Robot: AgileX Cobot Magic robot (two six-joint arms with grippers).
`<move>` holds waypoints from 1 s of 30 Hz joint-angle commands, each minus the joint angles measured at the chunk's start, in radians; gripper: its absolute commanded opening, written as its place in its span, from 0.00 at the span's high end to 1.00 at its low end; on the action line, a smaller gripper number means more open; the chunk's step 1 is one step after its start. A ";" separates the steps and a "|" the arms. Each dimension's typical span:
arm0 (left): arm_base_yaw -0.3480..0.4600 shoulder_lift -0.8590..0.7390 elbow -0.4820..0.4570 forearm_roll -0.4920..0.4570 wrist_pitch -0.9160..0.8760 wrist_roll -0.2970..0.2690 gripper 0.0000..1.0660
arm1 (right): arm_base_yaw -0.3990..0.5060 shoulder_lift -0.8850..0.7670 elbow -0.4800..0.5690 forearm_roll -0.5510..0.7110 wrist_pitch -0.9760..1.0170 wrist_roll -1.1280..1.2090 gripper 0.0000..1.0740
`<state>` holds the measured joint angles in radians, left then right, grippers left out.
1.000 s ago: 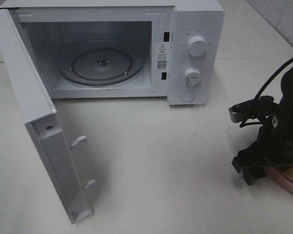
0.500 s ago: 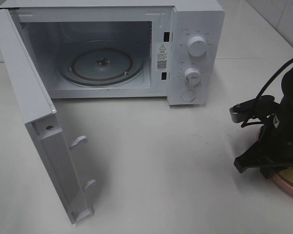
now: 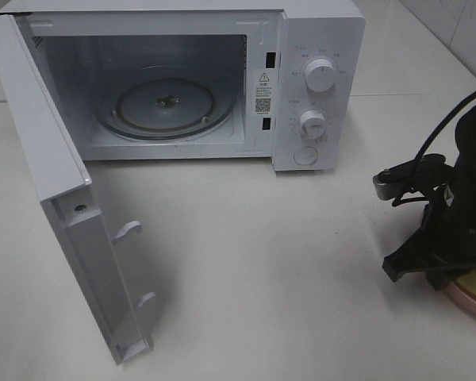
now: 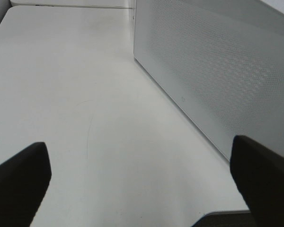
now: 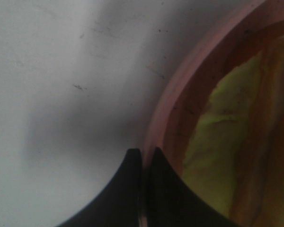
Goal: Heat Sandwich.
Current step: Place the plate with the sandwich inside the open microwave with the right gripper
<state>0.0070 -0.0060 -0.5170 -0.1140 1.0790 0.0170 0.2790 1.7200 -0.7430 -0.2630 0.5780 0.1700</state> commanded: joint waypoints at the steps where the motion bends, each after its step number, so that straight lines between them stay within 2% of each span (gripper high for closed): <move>1: -0.005 -0.019 0.003 -0.003 -0.010 -0.001 0.08 | 0.003 0.002 -0.014 -0.024 0.050 0.030 1.00; 17: -0.005 -0.019 0.003 -0.003 -0.010 -0.001 0.08 | 0.073 -0.012 -0.019 -0.121 0.109 0.124 1.00; 21: -0.005 -0.019 0.003 -0.003 -0.010 -0.001 0.08 | 0.073 -0.064 -0.019 -0.174 0.158 0.149 1.00; 30: -0.005 -0.019 0.003 -0.003 -0.010 -0.001 0.08 | 0.073 -0.146 -0.019 -0.173 0.221 0.144 1.00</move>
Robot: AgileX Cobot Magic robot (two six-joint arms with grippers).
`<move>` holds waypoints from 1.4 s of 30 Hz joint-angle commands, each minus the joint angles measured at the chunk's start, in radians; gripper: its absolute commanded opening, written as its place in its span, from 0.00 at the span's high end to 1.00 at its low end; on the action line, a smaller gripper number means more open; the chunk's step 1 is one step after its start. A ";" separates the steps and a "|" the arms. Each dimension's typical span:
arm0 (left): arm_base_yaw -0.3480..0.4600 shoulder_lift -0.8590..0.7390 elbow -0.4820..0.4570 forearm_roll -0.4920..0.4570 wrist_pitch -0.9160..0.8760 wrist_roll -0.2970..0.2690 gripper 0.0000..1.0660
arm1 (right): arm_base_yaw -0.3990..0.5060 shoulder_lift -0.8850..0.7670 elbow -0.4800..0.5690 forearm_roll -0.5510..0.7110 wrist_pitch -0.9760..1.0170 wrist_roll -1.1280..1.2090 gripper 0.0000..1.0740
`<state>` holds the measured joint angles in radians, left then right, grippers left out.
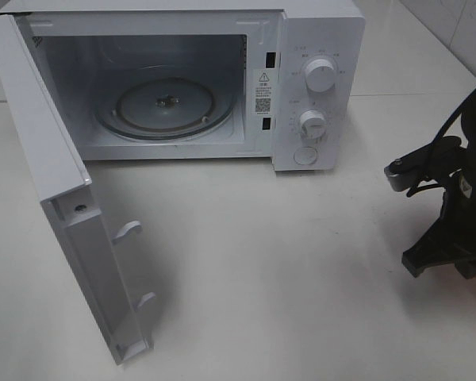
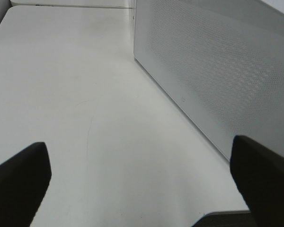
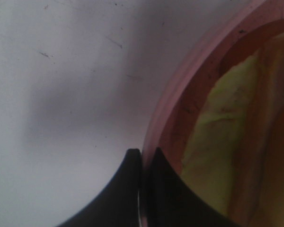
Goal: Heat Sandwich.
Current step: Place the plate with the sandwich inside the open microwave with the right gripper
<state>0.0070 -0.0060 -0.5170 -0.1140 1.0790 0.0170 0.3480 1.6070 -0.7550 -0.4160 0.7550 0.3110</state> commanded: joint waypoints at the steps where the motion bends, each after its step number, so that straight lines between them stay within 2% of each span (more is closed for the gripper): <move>1: -0.005 -0.019 0.003 -0.003 -0.010 -0.001 0.08 | 0.004 -0.033 -0.007 -0.020 0.044 0.003 1.00; 20: -0.005 -0.019 0.003 -0.003 -0.010 -0.001 0.08 | 0.139 -0.182 -0.007 -0.019 0.167 -0.017 1.00; 36: -0.005 -0.019 0.003 -0.003 -0.010 -0.001 0.08 | 0.363 -0.246 -0.007 -0.017 0.212 -0.061 1.00; 42: -0.005 -0.019 0.003 -0.003 -0.010 -0.001 0.08 | 0.422 -0.279 -0.007 -0.017 0.217 -0.096 1.00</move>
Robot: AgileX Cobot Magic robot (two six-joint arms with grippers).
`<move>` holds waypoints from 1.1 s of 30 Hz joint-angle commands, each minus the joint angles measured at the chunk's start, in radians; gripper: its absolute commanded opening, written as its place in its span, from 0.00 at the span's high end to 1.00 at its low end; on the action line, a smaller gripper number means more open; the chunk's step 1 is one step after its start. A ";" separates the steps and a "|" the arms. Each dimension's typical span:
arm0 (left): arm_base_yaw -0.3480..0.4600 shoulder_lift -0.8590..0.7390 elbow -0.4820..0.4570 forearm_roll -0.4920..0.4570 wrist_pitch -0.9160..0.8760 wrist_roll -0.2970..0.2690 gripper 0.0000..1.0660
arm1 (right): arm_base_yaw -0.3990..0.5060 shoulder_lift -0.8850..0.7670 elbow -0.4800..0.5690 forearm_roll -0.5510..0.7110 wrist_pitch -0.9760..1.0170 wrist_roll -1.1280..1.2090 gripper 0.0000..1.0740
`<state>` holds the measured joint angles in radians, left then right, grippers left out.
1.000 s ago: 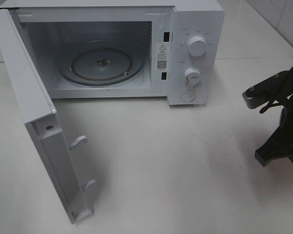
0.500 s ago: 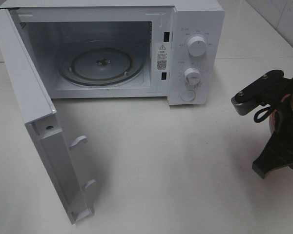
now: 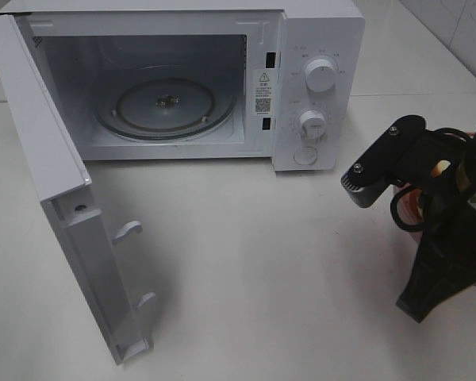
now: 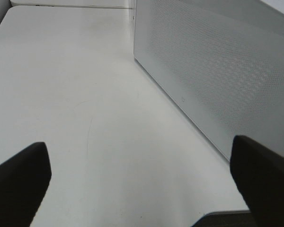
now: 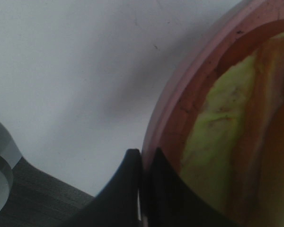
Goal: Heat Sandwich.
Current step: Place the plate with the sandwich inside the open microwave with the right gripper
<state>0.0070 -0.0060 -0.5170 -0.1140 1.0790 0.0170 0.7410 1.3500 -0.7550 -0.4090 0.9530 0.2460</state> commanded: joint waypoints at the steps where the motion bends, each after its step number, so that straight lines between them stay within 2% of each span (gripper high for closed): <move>1: -0.005 -0.019 0.003 -0.003 -0.010 -0.001 0.08 | 0.048 -0.028 -0.007 -0.024 0.028 -0.043 1.00; 16: -0.005 -0.019 0.003 -0.003 -0.010 -0.001 0.08 | 0.166 -0.029 -0.007 -0.024 0.034 -0.196 1.00; 33: -0.005 -0.019 0.003 -0.003 -0.010 -0.001 0.08 | 0.169 -0.029 -0.007 0.011 -0.013 -0.439 1.00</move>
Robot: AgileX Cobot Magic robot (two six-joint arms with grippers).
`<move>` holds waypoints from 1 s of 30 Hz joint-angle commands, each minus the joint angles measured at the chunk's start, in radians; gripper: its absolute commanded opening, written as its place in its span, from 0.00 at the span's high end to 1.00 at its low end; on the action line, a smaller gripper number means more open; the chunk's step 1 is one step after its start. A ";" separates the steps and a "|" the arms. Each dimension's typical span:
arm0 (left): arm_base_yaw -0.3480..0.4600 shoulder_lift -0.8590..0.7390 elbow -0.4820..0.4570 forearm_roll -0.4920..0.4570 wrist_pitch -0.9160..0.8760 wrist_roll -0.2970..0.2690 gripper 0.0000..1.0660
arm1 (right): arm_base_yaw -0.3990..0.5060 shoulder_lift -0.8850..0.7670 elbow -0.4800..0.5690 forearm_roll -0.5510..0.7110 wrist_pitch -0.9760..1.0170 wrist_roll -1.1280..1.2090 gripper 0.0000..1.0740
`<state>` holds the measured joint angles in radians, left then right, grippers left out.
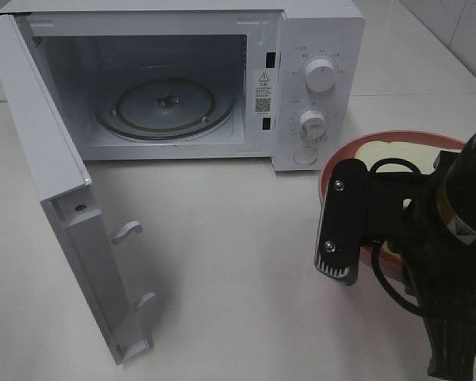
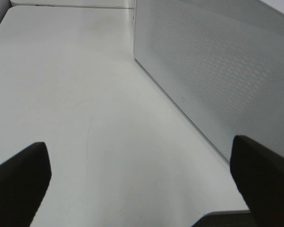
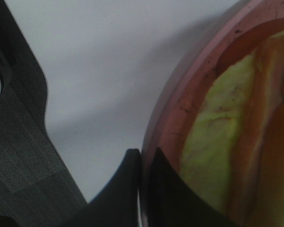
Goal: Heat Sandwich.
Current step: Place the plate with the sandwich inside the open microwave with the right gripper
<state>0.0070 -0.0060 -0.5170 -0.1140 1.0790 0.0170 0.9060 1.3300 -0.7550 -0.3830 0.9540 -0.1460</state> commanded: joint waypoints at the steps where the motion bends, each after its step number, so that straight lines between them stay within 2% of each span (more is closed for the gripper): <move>1: -0.005 -0.019 0.003 -0.003 -0.010 -0.001 0.08 | 0.004 -0.009 -0.007 -0.015 -0.021 -0.070 1.00; 12: -0.005 -0.019 0.003 -0.003 -0.010 -0.001 0.08 | 0.004 -0.009 -0.007 -0.015 -0.087 -0.200 1.00; 30: -0.005 -0.019 0.003 -0.003 -0.010 -0.001 0.08 | 0.004 -0.009 -0.007 0.033 -0.201 -0.581 0.99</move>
<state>0.0070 -0.0060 -0.5170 -0.1140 1.0790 0.0170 0.9060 1.3300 -0.7550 -0.3390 0.7750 -0.6800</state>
